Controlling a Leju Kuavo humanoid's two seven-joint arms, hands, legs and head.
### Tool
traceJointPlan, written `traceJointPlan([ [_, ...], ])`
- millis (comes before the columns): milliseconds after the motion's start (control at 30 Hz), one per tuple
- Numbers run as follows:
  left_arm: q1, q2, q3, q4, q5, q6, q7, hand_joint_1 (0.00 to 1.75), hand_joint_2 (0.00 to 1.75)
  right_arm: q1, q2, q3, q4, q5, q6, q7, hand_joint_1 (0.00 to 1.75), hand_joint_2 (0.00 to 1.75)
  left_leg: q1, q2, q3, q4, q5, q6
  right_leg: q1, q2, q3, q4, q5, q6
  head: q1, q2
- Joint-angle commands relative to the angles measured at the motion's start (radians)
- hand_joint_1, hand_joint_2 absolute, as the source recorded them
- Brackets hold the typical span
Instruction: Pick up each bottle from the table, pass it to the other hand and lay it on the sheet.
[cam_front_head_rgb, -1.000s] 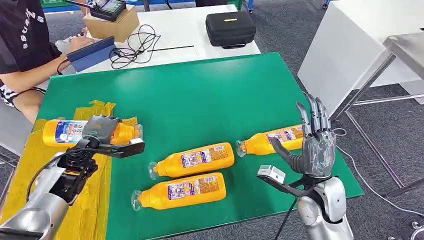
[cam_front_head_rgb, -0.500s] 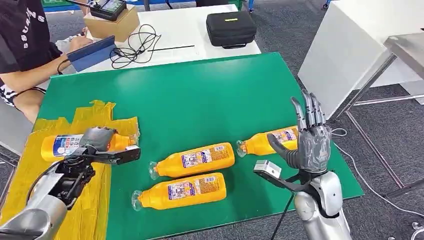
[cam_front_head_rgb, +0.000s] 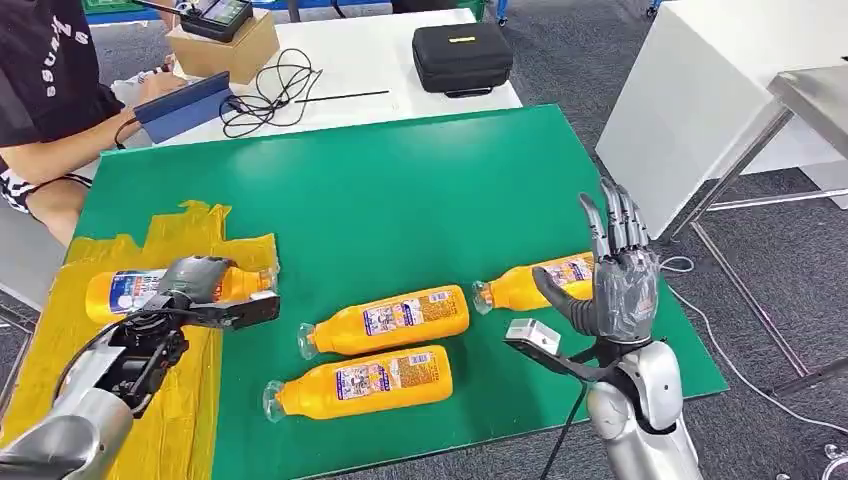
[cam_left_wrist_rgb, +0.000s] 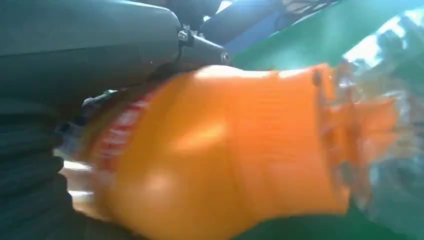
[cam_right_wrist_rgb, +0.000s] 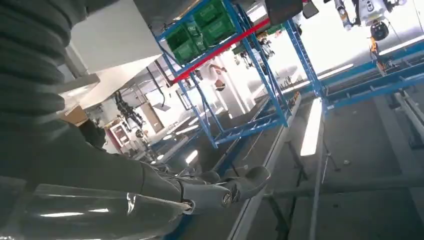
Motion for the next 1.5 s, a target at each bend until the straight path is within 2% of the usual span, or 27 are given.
traceJointPlan([
  [33,-0.035,-0.036,0.031,0.075,-0.004,0.020,-0.008,0.00,1.75,-0.038,0.006,0.016,0.055,0.000,0.003,0.010,0.00,1.75,0.003,0.002,0.003,0.001,-0.003,-0.003,0.003,0.001,0.004,-0.001,-0.002,-0.003,0.000,0.000],
  [167,-0.013,-0.053,0.040,0.051,0.002,0.072,-0.016,0.00,1.75,-0.034,0.008,0.019,0.058,0.006,0.024,0.016,0.00,1.75,0.003,0.002,0.003,0.001,-0.003,-0.003,0.003,0.000,0.004,-0.001,-0.002,-0.003,0.000,0.000],
  [200,-0.011,-0.054,0.041,0.051,0.001,0.073,-0.013,0.00,0.00,-0.036,0.009,0.020,0.063,0.006,0.024,0.016,0.00,1.75,0.002,0.001,0.002,0.000,-0.001,-0.002,0.002,0.000,0.003,-0.001,-0.001,-0.002,0.000,0.000],
  [833,0.001,-0.070,0.064,0.047,0.027,0.055,-0.066,0.00,0.00,-0.050,0.020,0.013,0.084,0.008,0.040,0.022,0.00,1.75,0.001,0.001,0.002,0.000,-0.001,-0.002,0.001,0.000,0.002,-0.001,-0.001,-0.001,0.000,0.000],
  [1100,0.035,-0.076,0.036,-0.051,0.016,0.043,-0.063,0.00,0.00,-0.031,0.018,0.008,0.083,0.004,0.034,0.019,0.00,1.75,0.003,0.002,0.004,0.001,-0.003,-0.004,0.004,0.000,0.005,-0.001,-0.002,-0.003,0.000,0.000],
  [1300,0.078,-0.075,0.020,-0.169,0.108,-0.003,-0.157,0.00,0.00,-0.014,0.003,0.006,0.081,-0.010,0.023,0.018,0.00,1.75,0.003,0.001,0.003,0.001,-0.002,-0.003,0.003,-0.001,0.004,-0.001,-0.002,-0.002,0.000,0.000],
  [1500,0.088,-0.070,0.017,-0.186,0.121,-0.007,-0.165,0.00,0.00,-0.012,0.001,0.003,0.075,-0.014,0.028,0.019,0.00,1.75,0.002,0.002,0.003,0.001,-0.002,-0.003,0.003,0.000,0.004,-0.001,-0.001,-0.002,0.000,0.000],
])
